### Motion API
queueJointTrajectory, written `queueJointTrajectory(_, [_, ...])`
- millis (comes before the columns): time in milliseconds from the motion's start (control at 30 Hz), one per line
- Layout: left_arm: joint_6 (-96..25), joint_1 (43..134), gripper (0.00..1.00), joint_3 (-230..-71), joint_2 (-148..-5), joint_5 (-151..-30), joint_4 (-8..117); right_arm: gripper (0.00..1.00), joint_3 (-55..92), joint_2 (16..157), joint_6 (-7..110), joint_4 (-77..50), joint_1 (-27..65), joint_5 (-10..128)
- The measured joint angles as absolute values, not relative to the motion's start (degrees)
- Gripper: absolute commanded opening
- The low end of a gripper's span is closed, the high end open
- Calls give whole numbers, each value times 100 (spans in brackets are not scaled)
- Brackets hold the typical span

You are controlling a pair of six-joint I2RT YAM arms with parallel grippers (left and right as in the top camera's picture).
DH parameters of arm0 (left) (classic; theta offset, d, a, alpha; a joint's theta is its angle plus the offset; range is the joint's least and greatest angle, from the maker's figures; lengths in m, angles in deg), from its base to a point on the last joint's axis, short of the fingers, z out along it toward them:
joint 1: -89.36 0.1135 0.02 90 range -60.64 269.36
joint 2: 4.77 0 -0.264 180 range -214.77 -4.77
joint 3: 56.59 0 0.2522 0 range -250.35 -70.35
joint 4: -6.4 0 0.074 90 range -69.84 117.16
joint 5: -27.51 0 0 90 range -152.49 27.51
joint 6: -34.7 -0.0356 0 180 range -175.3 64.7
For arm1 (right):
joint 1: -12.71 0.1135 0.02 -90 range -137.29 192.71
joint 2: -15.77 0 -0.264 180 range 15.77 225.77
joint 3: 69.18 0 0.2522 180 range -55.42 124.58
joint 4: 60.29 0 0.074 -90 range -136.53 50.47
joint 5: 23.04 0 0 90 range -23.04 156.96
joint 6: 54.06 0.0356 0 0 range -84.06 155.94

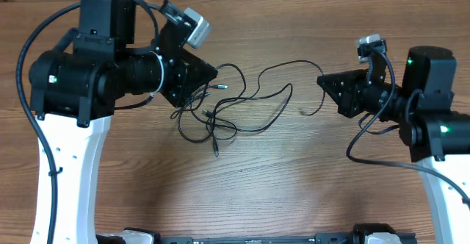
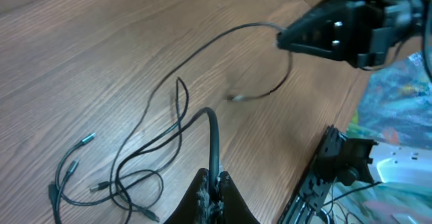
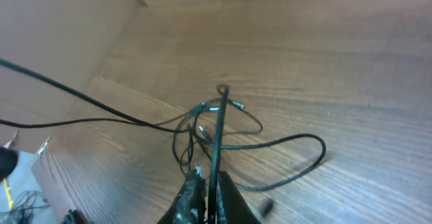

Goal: Untangle cables

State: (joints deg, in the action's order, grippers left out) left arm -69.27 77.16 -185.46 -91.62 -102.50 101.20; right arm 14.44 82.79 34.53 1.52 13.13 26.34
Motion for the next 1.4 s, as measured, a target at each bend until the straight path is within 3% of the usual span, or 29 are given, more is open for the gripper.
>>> queueJointTrajectory(67, [-6927,7694,4,-18546,-9177,-10250,10120,17,1444,8404,3453,263,1311,2647])
queueJointTrajectory(167, [-6930,7689,4,-18546,-9205,-10239,10118,40,1444,8622,3453,513,1313,2651])
queueJointTrajectory(233, [-6945,7689,4,-18546,-9223,-10237,10120,48,1444,8732,3458,661,1313,2653])
queueJointTrajectory(433, [-6949,7626,4,-18546,-9232,-10231,10120,55,1444,8983,3431,913,1313,2653])
queueJointTrajectory(700, [-6899,7200,4,-18544,-9297,-9477,10120,80,1444,9077,3438,1413,1313,3020])
queueJointTrajectory(933, [-6897,6656,9,-18312,-9669,-9122,10135,80,1444,9234,3423,1789,1313,3453])
queueJointTrajectory(967, [-6899,6570,16,-18275,-9730,-9112,10155,79,1444,9239,3423,1802,1313,3510])
queueJointTrajectory(1000, [-6906,6420,38,-18220,-9833,-9079,10179,78,1444,9239,3427,1811,1311,3576])
queueJointTrajectory(1067, [-6921,6201,61,-18166,-9979,-9046,10231,77,1446,9239,3423,1817,1313,3654])
queueJointTrajectory(1167, [-6921,5886,66,-18128,-10178,-8851,10277,77,1444,9239,3425,1826,1313,3739])
queueJointTrajectory(1400, [-6849,5768,66,-18126,-10283,-8268,10163,77,1444,9239,3425,1861,1313,3847])
